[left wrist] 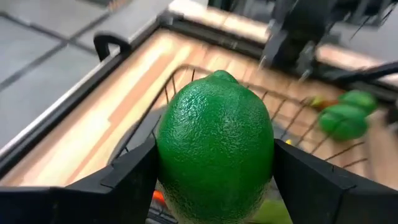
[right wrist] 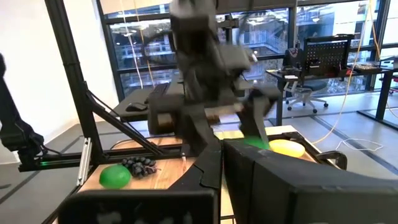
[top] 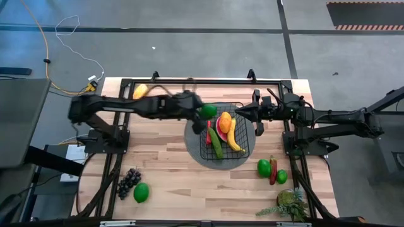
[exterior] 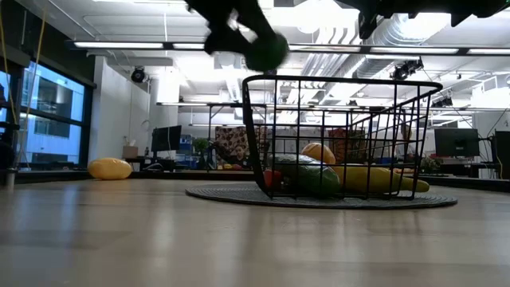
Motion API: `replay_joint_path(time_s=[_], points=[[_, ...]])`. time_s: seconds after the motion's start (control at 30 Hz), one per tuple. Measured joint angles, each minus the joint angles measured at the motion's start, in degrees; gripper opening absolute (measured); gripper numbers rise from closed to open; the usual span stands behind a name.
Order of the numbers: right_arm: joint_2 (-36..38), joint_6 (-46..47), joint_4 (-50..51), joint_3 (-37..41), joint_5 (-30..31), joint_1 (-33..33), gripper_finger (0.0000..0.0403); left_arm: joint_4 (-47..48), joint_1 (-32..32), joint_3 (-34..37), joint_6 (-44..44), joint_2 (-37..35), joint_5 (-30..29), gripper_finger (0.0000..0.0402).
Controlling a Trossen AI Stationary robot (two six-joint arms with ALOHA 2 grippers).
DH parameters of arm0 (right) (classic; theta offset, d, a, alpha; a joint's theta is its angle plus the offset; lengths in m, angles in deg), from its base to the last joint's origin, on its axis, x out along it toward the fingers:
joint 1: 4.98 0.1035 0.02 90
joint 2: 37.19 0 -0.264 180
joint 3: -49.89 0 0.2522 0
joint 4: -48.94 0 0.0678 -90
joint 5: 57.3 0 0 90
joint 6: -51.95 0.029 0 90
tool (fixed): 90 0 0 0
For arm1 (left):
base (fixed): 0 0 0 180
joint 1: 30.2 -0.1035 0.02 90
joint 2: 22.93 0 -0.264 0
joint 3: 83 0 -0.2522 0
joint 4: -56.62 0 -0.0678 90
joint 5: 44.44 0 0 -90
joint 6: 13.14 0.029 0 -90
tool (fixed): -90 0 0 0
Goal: Build produce basket
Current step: Put the green lime into the black wire basket
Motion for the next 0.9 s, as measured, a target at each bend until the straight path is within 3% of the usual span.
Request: replay_joint_path(time_s=[0.2,0.43,0.67,0.9], points=[[0.0,0.0,0.0,0.0,0.0,0.0,0.0000,3.9,-1.2,-7.9,-0.4,10.7,1.9,0.0275],[0.0,1.1,0.0,0.0,0.4,0.0,0.0000,9.3,-2.6,-14.2,2.6,18.5,2.5,0.0275],[0.0,1.1,0.0,0.0,0.4,0.0,0.0000,14.8,-3.7,-14.9,9.6,20.4,2.5,0.0275],[0.0,1.1,0.1,0.0,0.4,0.0,0.0000,14.7,-5.2,-14.9,16.0,21.1,5.2,0.0275]])
